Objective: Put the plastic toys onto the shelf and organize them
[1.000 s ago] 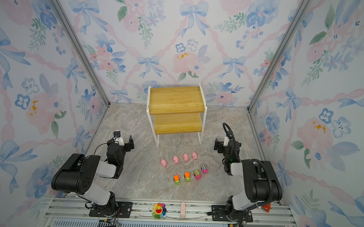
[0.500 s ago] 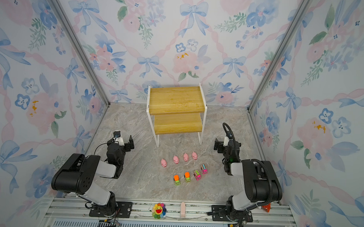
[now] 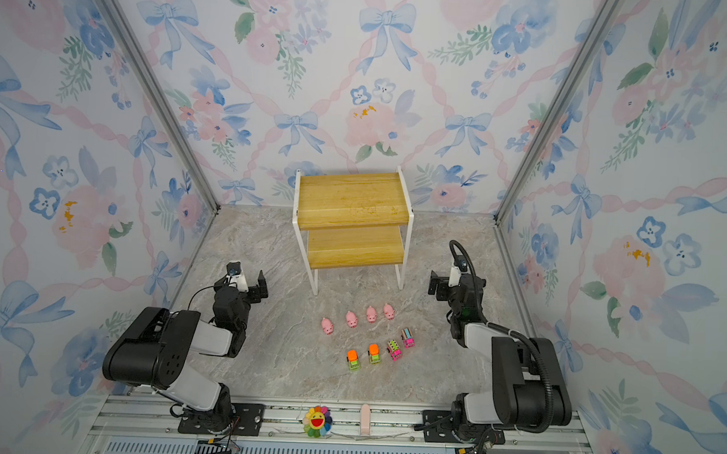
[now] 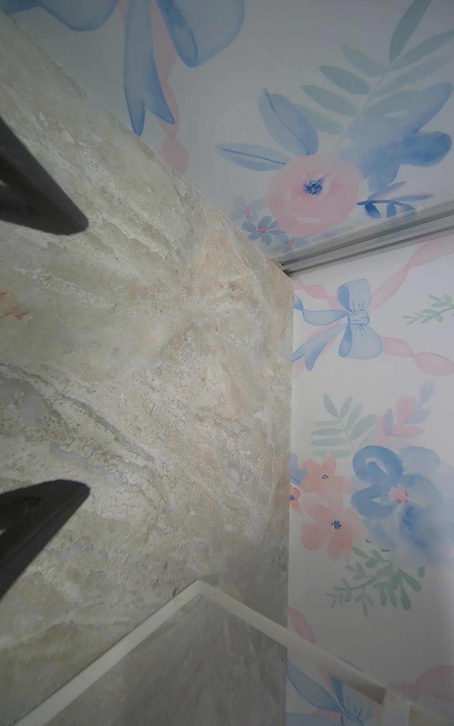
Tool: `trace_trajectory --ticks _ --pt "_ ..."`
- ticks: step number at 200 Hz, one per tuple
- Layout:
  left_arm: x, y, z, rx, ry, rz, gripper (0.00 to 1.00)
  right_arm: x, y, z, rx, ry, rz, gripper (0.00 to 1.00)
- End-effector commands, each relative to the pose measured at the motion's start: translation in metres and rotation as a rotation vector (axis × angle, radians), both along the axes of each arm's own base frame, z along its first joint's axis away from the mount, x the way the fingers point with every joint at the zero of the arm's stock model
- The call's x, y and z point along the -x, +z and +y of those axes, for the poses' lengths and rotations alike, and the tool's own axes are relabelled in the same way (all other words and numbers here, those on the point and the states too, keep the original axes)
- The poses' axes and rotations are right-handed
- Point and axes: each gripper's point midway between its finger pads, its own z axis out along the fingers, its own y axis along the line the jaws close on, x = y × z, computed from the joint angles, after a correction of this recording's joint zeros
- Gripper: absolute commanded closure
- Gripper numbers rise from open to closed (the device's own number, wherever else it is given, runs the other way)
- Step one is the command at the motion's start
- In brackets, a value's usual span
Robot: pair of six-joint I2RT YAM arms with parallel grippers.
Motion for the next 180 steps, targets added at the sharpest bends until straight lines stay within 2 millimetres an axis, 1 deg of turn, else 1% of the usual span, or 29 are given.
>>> trace_trajectory --ticks 1,14,27,52,69,83,103,126,144,163,180 --pt "0.001 0.002 0.001 0.011 0.011 -0.010 0.02 0.007 0.020 0.013 -0.013 0.048 0.019 0.01" --pt "0.001 0.002 0.001 0.011 0.011 -0.010 0.02 0.012 0.030 0.019 -0.029 0.063 0.025 0.01" --pt "0.001 0.002 0.001 0.011 0.011 -0.010 0.02 0.020 0.034 0.031 -0.045 0.106 0.052 0.00" --pt "0.001 0.002 0.001 0.011 0.011 -0.011 0.02 0.042 0.034 0.062 -0.064 0.208 0.121 0.00" --pt "0.001 0.002 0.001 0.011 0.012 -0.011 0.02 0.058 0.038 0.088 -0.112 0.291 0.149 0.00" --pt "0.001 0.002 0.001 0.011 0.011 -0.011 0.02 0.071 0.038 0.105 -0.141 0.324 0.176 0.00" --pt "0.001 0.002 0.001 0.011 0.013 -0.010 0.02 0.089 0.029 0.126 -0.157 0.348 0.219 0.00" --pt "0.001 0.002 0.001 0.011 0.012 -0.011 0.02 0.107 0.018 0.143 -0.152 0.377 0.235 0.00" --pt "0.001 0.002 0.001 0.011 0.012 -0.010 0.02 0.115 0.005 0.150 -0.173 0.384 0.243 0.02" --pt "0.001 0.002 0.001 0.011 0.011 -0.011 0.02 0.119 -0.013 0.153 -0.236 0.373 0.265 0.08" --pt "0.001 0.002 0.001 0.012 0.011 -0.011 0.02 0.122 -0.030 0.157 -0.261 0.364 0.289 0.11"
